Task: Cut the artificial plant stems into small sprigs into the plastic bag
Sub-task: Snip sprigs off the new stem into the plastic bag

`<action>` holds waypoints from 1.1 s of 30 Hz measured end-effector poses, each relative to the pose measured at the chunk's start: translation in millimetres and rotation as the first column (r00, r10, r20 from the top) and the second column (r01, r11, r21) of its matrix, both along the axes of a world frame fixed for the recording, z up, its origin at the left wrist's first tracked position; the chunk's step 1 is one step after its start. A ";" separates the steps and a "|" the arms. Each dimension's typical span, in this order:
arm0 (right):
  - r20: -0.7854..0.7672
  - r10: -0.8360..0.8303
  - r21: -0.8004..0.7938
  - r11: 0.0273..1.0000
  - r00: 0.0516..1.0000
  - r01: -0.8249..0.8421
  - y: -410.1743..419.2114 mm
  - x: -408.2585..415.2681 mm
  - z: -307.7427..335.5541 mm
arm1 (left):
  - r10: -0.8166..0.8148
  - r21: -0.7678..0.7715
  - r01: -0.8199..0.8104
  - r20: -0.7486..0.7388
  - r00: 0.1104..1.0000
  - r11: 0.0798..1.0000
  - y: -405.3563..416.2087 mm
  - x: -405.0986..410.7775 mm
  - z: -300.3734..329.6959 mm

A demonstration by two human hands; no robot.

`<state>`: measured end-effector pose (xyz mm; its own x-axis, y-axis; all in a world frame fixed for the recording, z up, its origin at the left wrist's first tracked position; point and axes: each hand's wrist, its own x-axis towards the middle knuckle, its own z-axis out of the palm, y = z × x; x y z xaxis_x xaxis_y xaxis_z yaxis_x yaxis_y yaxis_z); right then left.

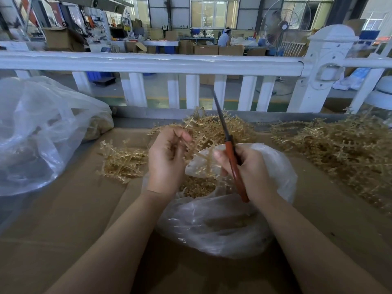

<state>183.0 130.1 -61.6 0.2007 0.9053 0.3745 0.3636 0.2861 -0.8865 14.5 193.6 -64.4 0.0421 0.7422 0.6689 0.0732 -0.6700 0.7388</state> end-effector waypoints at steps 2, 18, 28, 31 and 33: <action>0.031 0.039 -0.028 0.999 0.999 -0.038 1.3 -1.2 1.5 | -0.021 0.027 0.022 -0.012 1.000 0.999 -4.7 1.8 4.2; -0.256 0.005 0.067 0.998 0.967 0.012 6.1 3.8 -2.2 | -0.550 -0.675 0.557 0.261 0.794 0.484 -11.0 -8.9 21.2; -0.164 0.003 0.097 0.995 0.986 0.013 3.7 -5.5 0.2 | -0.479 -0.576 0.424 0.062 0.875 0.699 -18.9 5.1 15.3; -0.152 0.020 0.106 0.994 0.988 -0.004 3.6 -3.0 -0.3 | -0.478 -0.558 0.457 0.121 0.870 0.692 -16.4 3.5 14.2; -0.123 0.003 0.091 0.996 0.992 0.008 5.1 -2.7 -1.4 | -0.464 -0.555 0.439 0.105 0.880 0.707 -15.2 2.9 14.1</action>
<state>180.3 135.2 -63.0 0.2529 0.8677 0.4280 0.2541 0.3673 -0.8947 17.4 178.4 -50.3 0.4854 0.8622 0.1449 -0.0943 -0.1132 0.9891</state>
